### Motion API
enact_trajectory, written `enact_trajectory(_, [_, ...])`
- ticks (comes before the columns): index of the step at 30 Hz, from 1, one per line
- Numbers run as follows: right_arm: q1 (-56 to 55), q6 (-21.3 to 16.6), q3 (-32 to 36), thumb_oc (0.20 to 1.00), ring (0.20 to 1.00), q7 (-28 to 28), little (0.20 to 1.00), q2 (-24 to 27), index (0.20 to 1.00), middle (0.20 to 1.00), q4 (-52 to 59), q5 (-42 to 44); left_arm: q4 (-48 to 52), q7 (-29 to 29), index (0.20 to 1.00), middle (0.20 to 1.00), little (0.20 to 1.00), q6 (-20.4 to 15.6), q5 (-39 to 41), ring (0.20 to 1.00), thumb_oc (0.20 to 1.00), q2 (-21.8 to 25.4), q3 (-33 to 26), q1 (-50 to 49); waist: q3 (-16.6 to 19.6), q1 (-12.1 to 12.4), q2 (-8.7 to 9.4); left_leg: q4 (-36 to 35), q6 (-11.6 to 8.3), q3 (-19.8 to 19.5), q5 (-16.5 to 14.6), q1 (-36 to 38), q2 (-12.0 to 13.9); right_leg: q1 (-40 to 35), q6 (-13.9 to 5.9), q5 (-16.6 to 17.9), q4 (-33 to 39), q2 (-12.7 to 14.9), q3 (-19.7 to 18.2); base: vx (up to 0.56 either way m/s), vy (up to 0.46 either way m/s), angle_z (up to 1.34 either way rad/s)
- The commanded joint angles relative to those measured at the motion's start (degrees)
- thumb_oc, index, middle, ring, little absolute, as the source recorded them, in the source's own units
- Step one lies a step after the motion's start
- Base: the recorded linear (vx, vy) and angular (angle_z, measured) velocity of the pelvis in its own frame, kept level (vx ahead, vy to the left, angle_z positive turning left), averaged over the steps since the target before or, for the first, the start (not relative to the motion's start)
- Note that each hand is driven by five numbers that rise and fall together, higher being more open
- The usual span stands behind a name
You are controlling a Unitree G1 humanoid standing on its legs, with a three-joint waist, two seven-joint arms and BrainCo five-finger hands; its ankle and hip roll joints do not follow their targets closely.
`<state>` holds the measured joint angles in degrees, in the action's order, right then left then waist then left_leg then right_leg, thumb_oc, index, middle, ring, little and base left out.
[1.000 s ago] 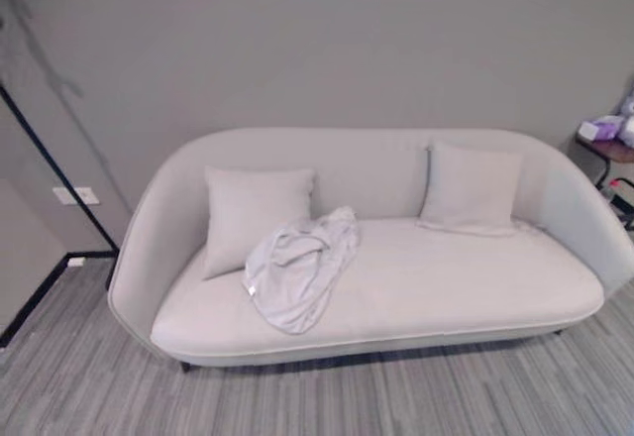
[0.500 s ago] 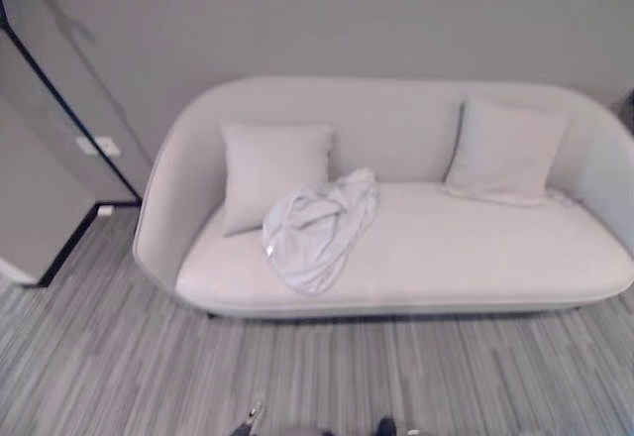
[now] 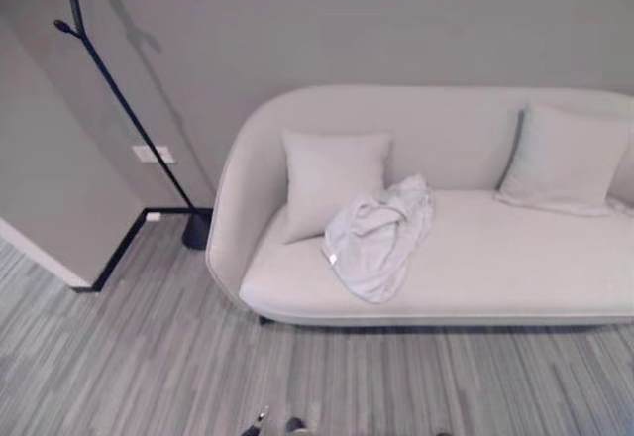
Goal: Hang the clothes on the sofa on the clothes rack.
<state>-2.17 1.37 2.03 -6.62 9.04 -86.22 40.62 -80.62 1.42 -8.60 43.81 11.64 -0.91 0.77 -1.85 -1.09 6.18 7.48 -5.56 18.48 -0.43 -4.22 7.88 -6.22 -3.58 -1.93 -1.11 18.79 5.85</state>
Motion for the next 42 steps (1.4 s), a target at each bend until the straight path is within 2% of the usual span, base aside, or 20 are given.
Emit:
enact_trajectory(1, [4.17, -1.42, 0.08, 1.0, 1.0, 0.43, 1.0, 5.36, 1.0, 1.0, 1.2, -2.67, 1.07, -1.42, 1.0, 1.0, 1.0, -0.92, -6.96, 1.0, 1.0, -5.09, 3.96, 4.84, -0.46, -1.07, -5.38, -0.05, -0.7, -2.66, 4.59, -7.29, 2.8, -3.12, -5.52, 2.14, 0.9, 1.73, -1.29, 0.29, 0.327, -0.3])
enact_trajectory(4, [5.86, -1.81, 0.24, 1.0, 1.0, 1.65, 1.0, 6.15, 1.0, 1.0, 2.7, -3.95, 1.84, -1.16, 1.0, 1.0, 1.0, -1.02, -10.98, 1.0, 1.0, -4.42, 6.64, 5.84, -0.38, -1.04, -4.72, -0.69, 2.72, -0.79, 1.76, -6.73, -2.07, 1.21, -5.78, 9.53, -4.74, 5.61, -2.03, 0.25, 0.334, -0.43])
enact_trajectory(6, [6.46, -2.11, 0.78, 1.0, 1.0, 2.6, 1.0, 6.71, 1.0, 1.0, 4.05, -3.05, 1.74, -0.79, 1.0, 1.0, 1.0, -0.69, -10.98, 1.0, 1.0, -4.08, 6.68, 6.03, -1.12, -1.54, -4.88, -1.99, 4.64, 0.16, 0.52, -4.5, -4.68, 4.17, -4.56, 14.58, -9.77, 7.63, -1.67, 0.24, 0.333, -0.29])
enact_trajectory(7, [6.42, -2.63, 0.69, 1.0, 1.0, 3.66, 1.0, 7.09, 1.0, 1.0, 4.9, -3.24, 1.27, -0.37, 1.0, 1.0, 1.0, -0.28, -11.69, 1.0, 1.0, -3.03, 6.17, 5.76, -1.66, -1.71, -5.18, -3.64, 5.15, 0.44, -1.41, -1.37, -6.08, 5.88, -4.38, 15.75, -13.69, 8.65, 0.85, 0.21, 0.244, -0.28])
enact_trajectory(10, [6.66, -3.0, -0.35, 1.0, 1.0, 4.38, 1.0, 6.95, 1.0, 1.0, 6.12, -4.15, 1.05, -0.12, 1.0, 1.0, 1.0, -0.07, -12.1, 1.0, 1.0, -2.54, 5.9, 5.82, -2.2, -2.15, -5.05, -4.98, 5.62, 0.98, -1.7, 0.21, -6.78, 7.29, -4.49, 15.0, -15.89, 8.53, 2.04, 0.14, 0.161, -0.16])
enact_trajectory(11, [6.32, -4.02, -0.96, 1.0, 1.0, 5.46, 1.0, 6.97, 1.0, 1.0, 9.17, -3.94, 0.66, 0.2, 1.0, 1.0, 1.0, -0.2, -13.15, 1.0, 1.0, -1.4, 5.01, 5.85, -2.55, -3.42, -5.15, -7.09, 5.73, 1.88, -1.9, 2.56, -6.97, 10.09, -3.79, 10.18, -16.15, 4.84, 2.29, 0.16, 0.107, 0.21])
enact_trajectory(13, [6.2, -4.87, -1.15, 1.0, 1.0, 6.55, 1.0, 6.79, 1.0, 1.0, 12.99, -3.43, 0.6, 0.34, 1.0, 1.0, 1.0, -0.27, -12.99, 1.0, 1.0, -0.74, 4.13, 6.04, -3.52, -4.21, -5.5, -8.82, 5.37, 2.9, -1.93, 4.46, -6.4, 12.43, -3.33, 5.0, -14.91, 1.05, 3.39, 0.13, 0.057, -0.13])
enact_trajectory(15, [5.78, -6.08, -1.99, 1.0, 1.0, 8.16, 1.0, 6.32, 1.0, 1.0, 19.3, -3.07, 1.01, 1.01, 1.0, 1.0, 1.0, -0.21, -12.58, 1.0, 1.0, -0.62, 3.42, 6.83, -5.91, -5.85, -5.16, -9.85, 5.24, 3.26, -2.84, 6.9, -6.57, 16.07, -4.35, 3.48, -11.06, -4.17, 2.0, 0.07, -0.018, -0.47])
enact_trajectory(20, [4.36, -6.82, -2.93, 1.0, 1.0, 9.64, 1.0, 5.87, 1.0, 1.0, 26.88, -3.36, 1.86, 1.89, 1.0, 1.0, 1.0, -0.59, -12.73, 1.0, 1.0, -1.27, 3.22, 7.29, -7.5, -7.07, -4.25, -9.46, 5.25, 4.31, -3.14, 8.2, -6.84, 17.95, -5.13, 7.26, -5.57, -6.45, -1.17, 0.06, -0.067, 0.0])
enact_trajectory(23, [3.61, -7.12, -3.76, 1.0, 1.0, 10.05, 1.0, 5.93, 1.0, 1.0, 31.81, -4.22, 2.44, 2.04, 1.0, 1.0, 1.0, -0.71, -13.29, 1.0, 1.0, -2.59, 3.76, 7.29, -7.67, -8.31, -3.92, -8.84, 4.63, 3.77, -4.54, 9.5, -6.9, 19.76, -6.33, 10.77, -0.19, -6.88, -5.14, 0.13, -0.109, 0.02])
enact_trajectory(28, [2.92, -6.8, -4.76, 1.0, 1.0, 10.68, 1.0, 6.96, 1.0, 1.0, 35.65, -8.48, 1.87, 1.92, 1.0, 1.0, 1.0, -0.41, -13.82, 1.0, 1.0, -3.18, 2.21, 5.82, -6.9, -8.23, -3.46, -6.27, 3.26, 1.98, -7.7, 13.12, -6.45, 19.93, -6.34, 11.97, 0.47, -5.89, -7.07, 0.28, -0.266, 0.13])
enact_trajectory(30, [1.66, -6.56, -4.8, 1.0, 1.0, 10.89, 1.0, 8.24, 1.0, 1.0, 37.19, -11.34, 1.72, 2.06, 1.0, 1.0, 1.0, -0.41, -13.77, 1.0, 1.0, -3.2, 1.19, 4.52, -5.72, -8.55, -3.86, -6.3, 2.59, 1.61, -7.96, 15.13, -5.13, 19.71, -5.6, 10.8, -2.54, -7.23, -7.53, 0.3, -0.272, 0.24])
enact_trajectory(32, [0.33, -6.61, -4.67, 1.0, 1.0, 11.0, 1.0, 9.19, 1.0, 1.0, 39.33, -13.48, 1.91, 2.12, 1.0, 1.0, 1.0, -0.39, -13.65, 1.0, 1.0, -3.6, 1.0, 3.95, -4.89, -8.85, -4.58, -5.45, 1.6, 0.53, -7.46, 15.79, -3.12, 19.07, -4.3, 8.38, -5.28, -8.55, -6.54, 0.26, -0.307, 0.2])
enact_trajectory(33, [-0.09, -6.79, -4.78, 1.0, 1.0, 11.19, 1.0, 9.68, 1.0, 1.0, 39.79, -14.66, 2.08, 2.34, 1.0, 1.0, 1.0, -0.56, -13.68, 1.0, 1.0, -3.83, 1.19, 3.97, -4.58, -8.82, -5.04, -4.52, 0.83, -0.04, -5.66, 15.82, -1.96, 18.32, -3.57, 7.54, -5.64, -9.23, -5.65, 0.26, -0.419, 0.21])
enact_trajectory(34, [-0.33, -6.72, -5.01, 1.0, 1.0, 11.53, 1.0, 10.44, 1.0, 1.0, 40.36, -16.96, 3.2, 2.41, 1.0, 1.0, 1.0, -0.69, -13.67, 1.0, 1.0, -4.39, 2.03, 4.15, -4.26, -8.75, -5.62, -1.35, -0.9, -1.47, -1.42, 14.79, 0.11, 16.75, -2.07, 6.42, -5.59, -10.54, -4.38, 0.19, -0.34, 0.29])
enact_trajectory(35, [-0.32, -6.72, -5.01, 1.0, 1.0, 11.53, 1.0, 10.42, 1.0, 1.0, 40.36, -16.97, 3.2, 2.42, 1.0, 1.0, 1.0, -0.69, -13.68, 1.0, 1.0, -4.36, 2.02, 4.15, -4.13, -8.77, -5.56, -1.41, -0.9, -1.48, -1.27, 14.62, 0.04, 16.87, -2.04, 6.57, -5.46, -10.49, -4.39, 0.18, -0.342, 0.39])
enact_trajectory(37, [-0.37, -6.78, -5.91, 1.0, 1.0, 11.86, 1.0, 11.67, 1.0, 1.0, 42.12, -19.78, 5.04, 2.55, 1.0, 1.0, 1.0, -1.1, -13.14, 1.0, 1.0, -5.12, 3.07, 4.02, -4.01, -8.29, -5.7, 4.39, -1.56, -3.43, 2.53, 12.76, 1.89, 14.73, -0.26, 5.22, -4.72, -11.79, -3.52, 0.19, -0.371, 0.14])
enact_trajectory(40, [-0.66, -6.36, -7.49, 1.0, 1.0, 13.26, 1.0, 14.97, 1.0, 1.0, 45.84, -26.6, 8.63, 2.62, 1.0, 1.0, 1.0, -1.33, -11.38, 1.0, 1.0, -6.27, 4.52, 3.25, -5.56, -6.43, -4.45, 23.72, -1.57, -6.44, 9.22, 5.51, 4.66, 9.53, 3.68, 1.88, -3.35, -14.02, -3.73, 0.23, -0.474, 0.06])
enact_trajectory(41, [-0.17, -5.72, -8.32, 1.0, 1.0, 15.0, 1.0, 16.78, 1.0, 1.0, 45.64, -31.26, 10.05, 2.93, 1.0, 1.0, 1.0, -1.35, -11.46, 1.0, 1.0, -6.81, 5.66, 3.09, -6.89, -5.11, -3.81, 30.63, -0.38, -7.3, 8.95, 1.19, 5.22, 7.26, 4.93, 0.45, -3.34, -14.16, -3.69, 0.18, -0.32, -0.21])
enact_trajectory(42, [0.42, -5.3, -8.89, 1.0, 1.0, 15.88, 1.0, 17.47, 1.0, 1.0, 45.49, -33.31, 10.82, 3.25, 1.0, 1.0, 1.0, -1.54, -11.05, 1.0, 1.0, -7.09, 6.2, 3.18, -7.13, -4.77, -3.91, 30.7, 0.21, -7.21, 7.5, -0.47, 4.66, 6.53, 4.87, -0.01, -3.41, -14.21, -3.83, 0.19, -0.218, -0.23])
